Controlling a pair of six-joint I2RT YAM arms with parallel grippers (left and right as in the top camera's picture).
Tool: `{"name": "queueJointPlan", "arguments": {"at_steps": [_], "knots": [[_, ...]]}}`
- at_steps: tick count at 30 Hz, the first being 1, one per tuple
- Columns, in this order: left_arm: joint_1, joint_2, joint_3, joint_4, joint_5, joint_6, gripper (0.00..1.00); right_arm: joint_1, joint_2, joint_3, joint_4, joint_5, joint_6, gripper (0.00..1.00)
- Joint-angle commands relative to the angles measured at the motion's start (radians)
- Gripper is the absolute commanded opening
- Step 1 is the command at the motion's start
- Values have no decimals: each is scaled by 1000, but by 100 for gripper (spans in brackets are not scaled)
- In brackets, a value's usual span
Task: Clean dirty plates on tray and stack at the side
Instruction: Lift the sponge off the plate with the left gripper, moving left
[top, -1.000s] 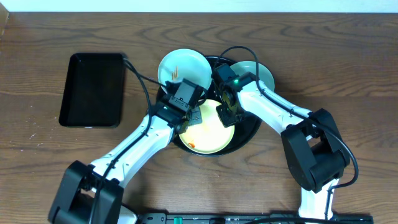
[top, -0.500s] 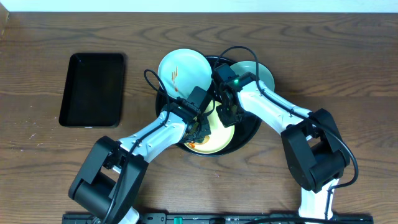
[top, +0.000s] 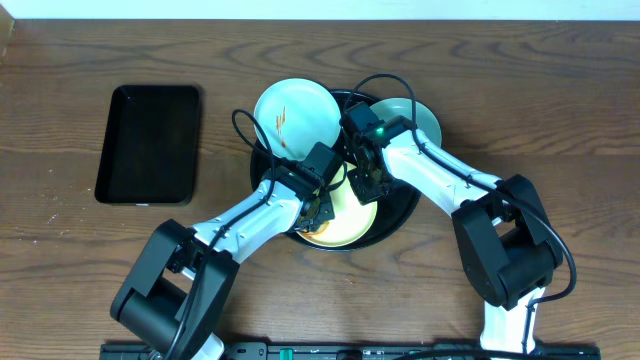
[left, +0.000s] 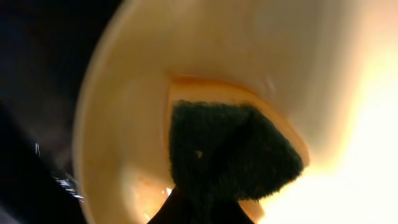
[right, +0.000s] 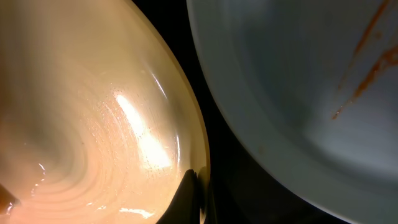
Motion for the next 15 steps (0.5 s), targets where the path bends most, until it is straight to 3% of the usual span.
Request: {"name": "queueJointPlan", "arguments": {"at_steps": [1,9,15], "knots": [[7,-6,-1,-13,-165,0,7,-6,7,-10,-18,25,-8,1],[7,-62,0,-13,-448,125,7,-6,7,-10,-18,25,-8,1],[9,-143,0,-9,-475,127,8,-6,7,-10,-16,24,-6,1]]}}
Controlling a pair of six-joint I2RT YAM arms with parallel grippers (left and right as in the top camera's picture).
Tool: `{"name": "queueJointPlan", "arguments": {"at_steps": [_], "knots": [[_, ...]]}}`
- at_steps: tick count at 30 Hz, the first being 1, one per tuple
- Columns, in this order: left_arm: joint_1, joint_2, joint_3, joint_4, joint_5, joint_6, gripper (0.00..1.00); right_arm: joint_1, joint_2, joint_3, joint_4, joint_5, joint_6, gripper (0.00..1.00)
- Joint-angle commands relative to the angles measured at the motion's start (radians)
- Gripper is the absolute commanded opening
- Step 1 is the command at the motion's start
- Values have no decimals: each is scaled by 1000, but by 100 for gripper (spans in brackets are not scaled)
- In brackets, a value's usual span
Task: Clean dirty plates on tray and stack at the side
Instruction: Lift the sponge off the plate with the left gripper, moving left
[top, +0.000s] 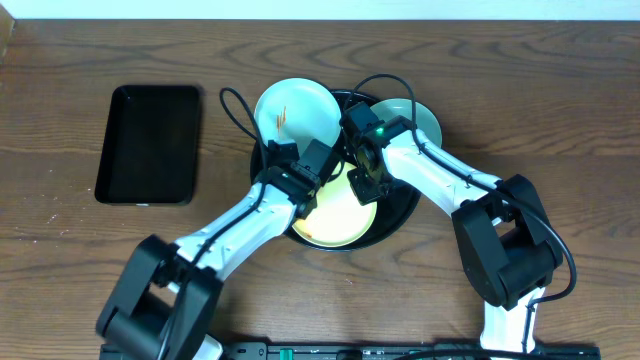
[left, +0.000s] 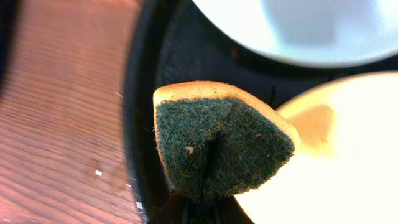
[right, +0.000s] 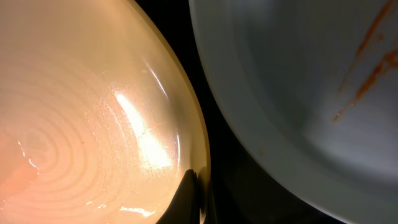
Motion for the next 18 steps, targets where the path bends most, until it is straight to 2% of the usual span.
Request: {"name": "queueJointPlan", "arguments": {"at_steps": [1,12,18], "knots": [[6,-87,0,-4,-92,27,8,-6,7,-10,-15,29,2,1],[39,-360,0,-32,-92,55,7,-6,-2,57,-18,-76,6,1],[113,-385,0,-155,-51,65,7,-6,-28,203,-90,45,6,1]]}}
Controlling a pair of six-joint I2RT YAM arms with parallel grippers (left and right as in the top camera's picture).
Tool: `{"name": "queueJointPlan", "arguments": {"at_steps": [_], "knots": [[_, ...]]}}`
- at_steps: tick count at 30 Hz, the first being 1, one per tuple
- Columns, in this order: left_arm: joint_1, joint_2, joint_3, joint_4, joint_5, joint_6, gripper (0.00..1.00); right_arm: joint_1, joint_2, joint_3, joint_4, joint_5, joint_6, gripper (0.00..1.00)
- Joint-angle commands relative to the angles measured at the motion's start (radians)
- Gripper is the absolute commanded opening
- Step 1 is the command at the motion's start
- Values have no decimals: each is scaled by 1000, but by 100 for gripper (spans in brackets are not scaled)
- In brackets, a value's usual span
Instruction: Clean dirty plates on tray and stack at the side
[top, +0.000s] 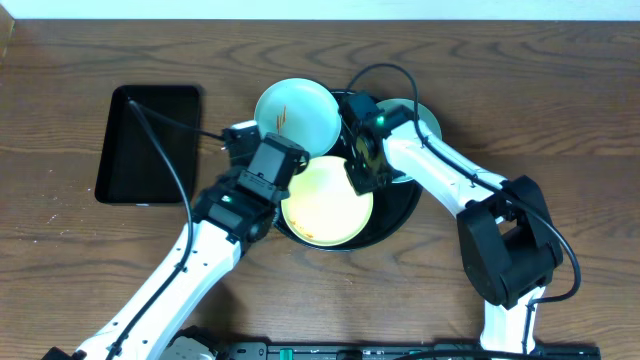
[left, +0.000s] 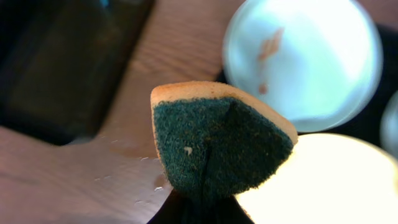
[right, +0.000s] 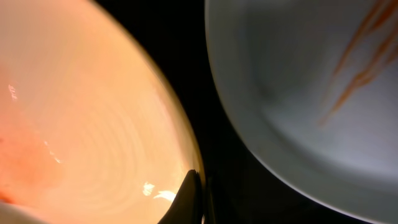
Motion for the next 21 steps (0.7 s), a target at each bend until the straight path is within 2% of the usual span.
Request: {"name": "queueJointPlan", "arguments": {"at_steps": [1,7,14,21], "knots": [[48,-6,0,-58,39,18,7,0,-30,113,-35,97,-1,1],[105,-6,0,-110,180,18,7,0,-33,263,-120,295,-1,1],[117,-5,0,-110,183,22,7,29,-35,319,-134,520,-16,1],[117,-5,0,-110,183,22,7,130,-35,319,-127,750,-15,1]]}}
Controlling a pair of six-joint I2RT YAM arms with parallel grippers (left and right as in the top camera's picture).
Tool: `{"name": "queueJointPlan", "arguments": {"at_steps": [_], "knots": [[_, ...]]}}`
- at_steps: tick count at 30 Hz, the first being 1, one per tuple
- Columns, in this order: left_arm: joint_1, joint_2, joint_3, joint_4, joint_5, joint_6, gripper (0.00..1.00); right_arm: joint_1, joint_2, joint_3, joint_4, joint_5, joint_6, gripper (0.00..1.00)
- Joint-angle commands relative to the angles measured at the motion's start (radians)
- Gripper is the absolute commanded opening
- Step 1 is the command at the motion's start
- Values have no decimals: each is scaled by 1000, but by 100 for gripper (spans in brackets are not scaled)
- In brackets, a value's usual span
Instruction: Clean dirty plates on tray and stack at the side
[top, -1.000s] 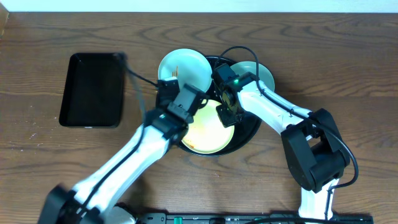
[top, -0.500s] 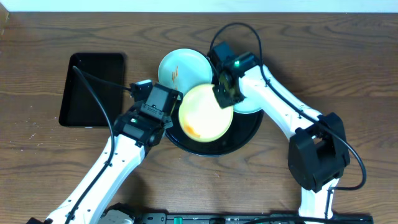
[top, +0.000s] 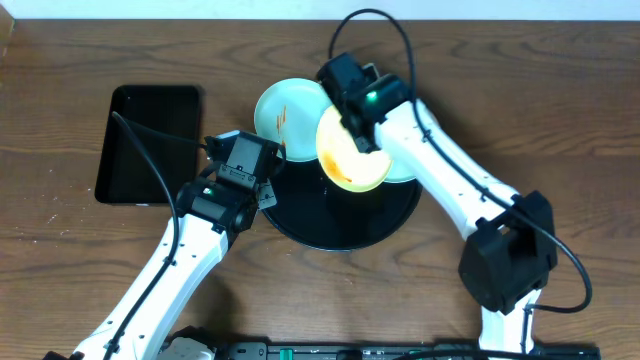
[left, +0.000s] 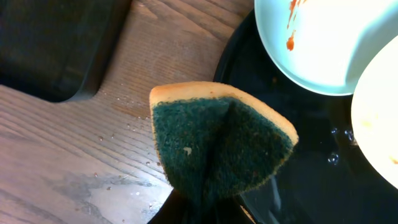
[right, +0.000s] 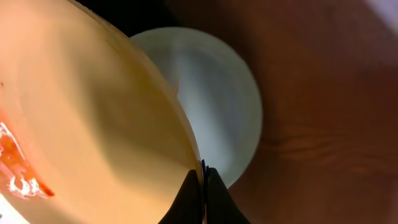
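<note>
My right gripper is shut on the rim of a yellow plate, holding it tilted above the far part of the round black tray. The right wrist view shows its fingers clamping that rim, orange smears on the yellow plate, and a pale green plate below on the wood. A white plate streaked with orange lies at the tray's far left. My left gripper is shut on a green and yellow sponge over the tray's left rim.
A rectangular black tray lies on the wooden table at the left. The pale green plate sits at the round tray's upper right edge, partly under the yellow plate. Cables loop above both arms.
The right gripper has raised the yellow plate off the middle of the round tray and carried it toward the far right, over the pale green plate. The left gripper with the sponge shifted slightly nearer.
At first the sponge pressed inside the yellow plate while the right gripper pinched its rim. Then the sponge was off the plate at the tray's left side, then further left over the wood. Now the yellow plate hangs lifted, over the pale green plate.
</note>
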Motion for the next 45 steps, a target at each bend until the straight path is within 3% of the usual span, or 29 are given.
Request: {"name": "queueJointPlan", "arguments": {"at_steps": [1,13,20,22,26,35,38,45], "knots": [[5,-6,0,0,-2,14,8,75,-31,22,6,201,-3,1],[5,-5,-2,0,-2,14,8,187,-31,22,5,564,1,1],[5,-5,-2,0,-2,14,7,192,-39,23,5,581,15,1],[5,-5,-2,0,-2,14,7,192,-50,23,3,573,76,1],[5,-6,-2,0,-2,14,7,177,-58,23,-5,351,110,1],[5,-6,-2,5,50,14,7,-67,-55,-11,-132,-481,103,1],[5,-6,-2,33,110,14,7,-122,-55,-93,-108,-603,41,1],[4,17,-4,83,208,13,7,-127,-55,-337,98,-614,3,1]]}}
